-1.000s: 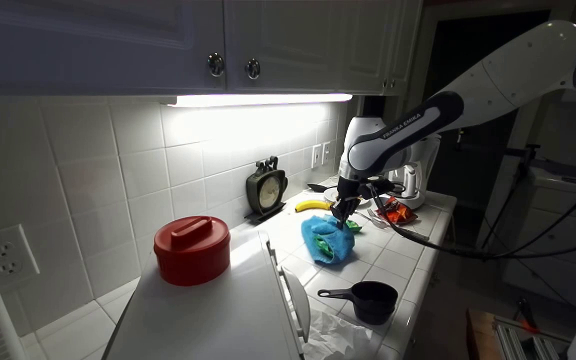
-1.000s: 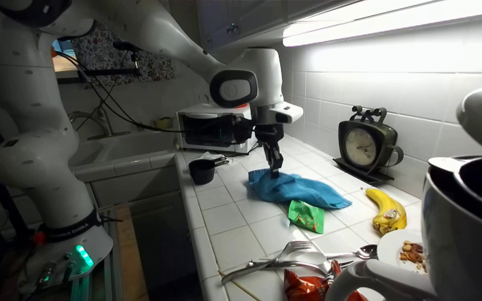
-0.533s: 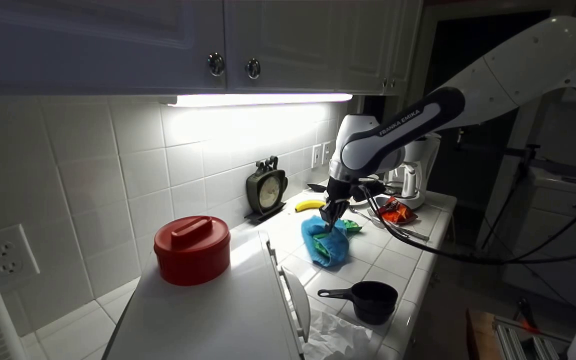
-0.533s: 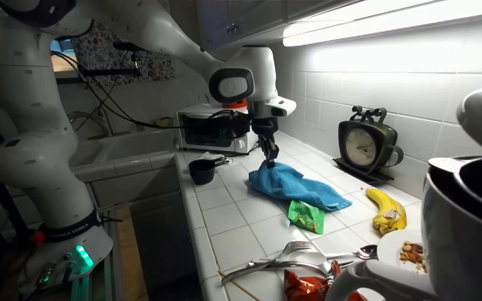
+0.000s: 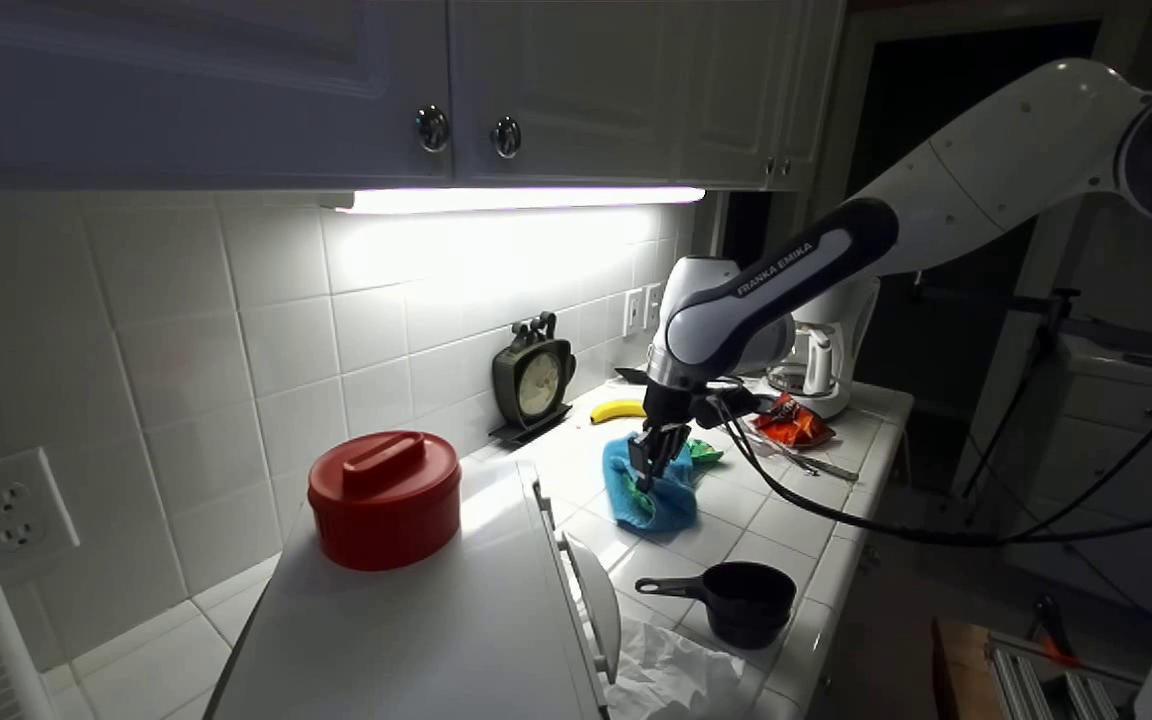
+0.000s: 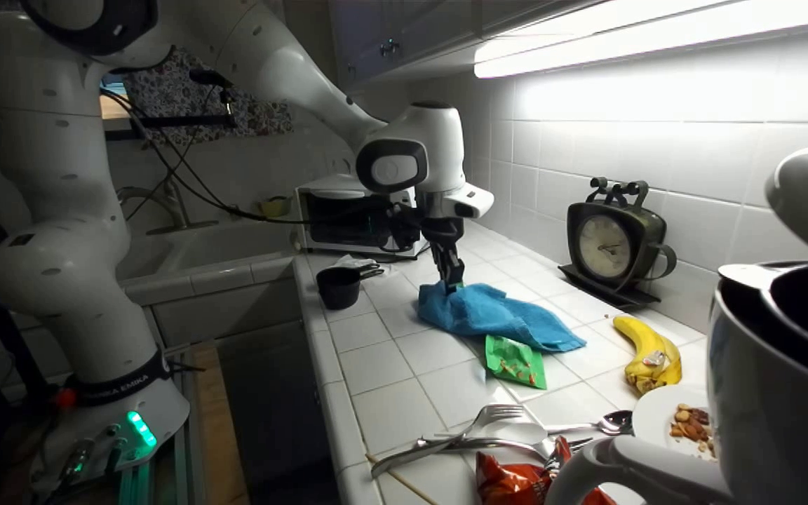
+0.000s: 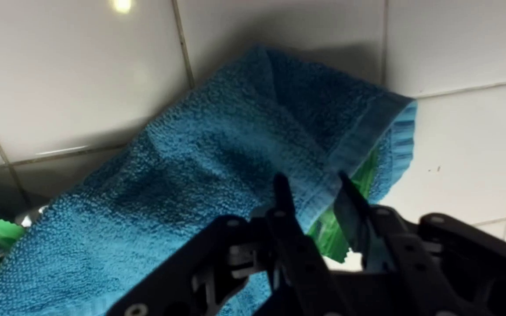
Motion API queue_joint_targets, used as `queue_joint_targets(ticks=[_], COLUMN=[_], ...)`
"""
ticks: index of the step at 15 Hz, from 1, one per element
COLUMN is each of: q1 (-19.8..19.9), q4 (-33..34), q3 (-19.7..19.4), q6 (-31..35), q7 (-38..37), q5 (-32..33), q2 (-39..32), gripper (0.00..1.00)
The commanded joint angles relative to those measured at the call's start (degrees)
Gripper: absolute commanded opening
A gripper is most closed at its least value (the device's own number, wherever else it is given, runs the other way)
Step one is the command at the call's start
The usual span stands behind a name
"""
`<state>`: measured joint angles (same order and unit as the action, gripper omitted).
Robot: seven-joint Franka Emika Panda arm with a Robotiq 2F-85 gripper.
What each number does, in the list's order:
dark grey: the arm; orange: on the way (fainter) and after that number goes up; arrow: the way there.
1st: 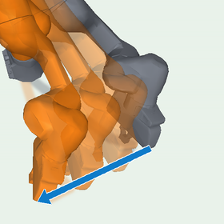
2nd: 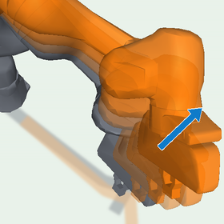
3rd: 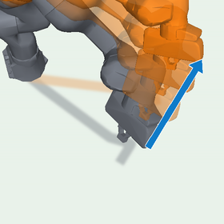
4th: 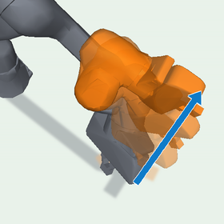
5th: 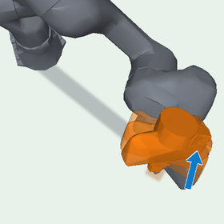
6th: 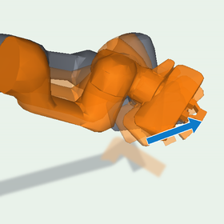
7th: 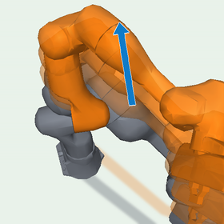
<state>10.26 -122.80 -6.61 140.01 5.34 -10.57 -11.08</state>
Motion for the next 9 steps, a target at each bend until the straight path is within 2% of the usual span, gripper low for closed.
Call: queue_joint_targets(ticks=[1,6,9], q1=[1.1,2.2,2.7], q4=[-0.7,-1.5,-0.3], q3=[0.4,-0.1,-1.8], q6=[3.3,10.3,10.7], q7=[2.8,8.4,8.9], q5=[-4.0,-6.4,-3.6], q2=[1.7,6.1,5.9], gripper=[0.62,0.97,1.0])
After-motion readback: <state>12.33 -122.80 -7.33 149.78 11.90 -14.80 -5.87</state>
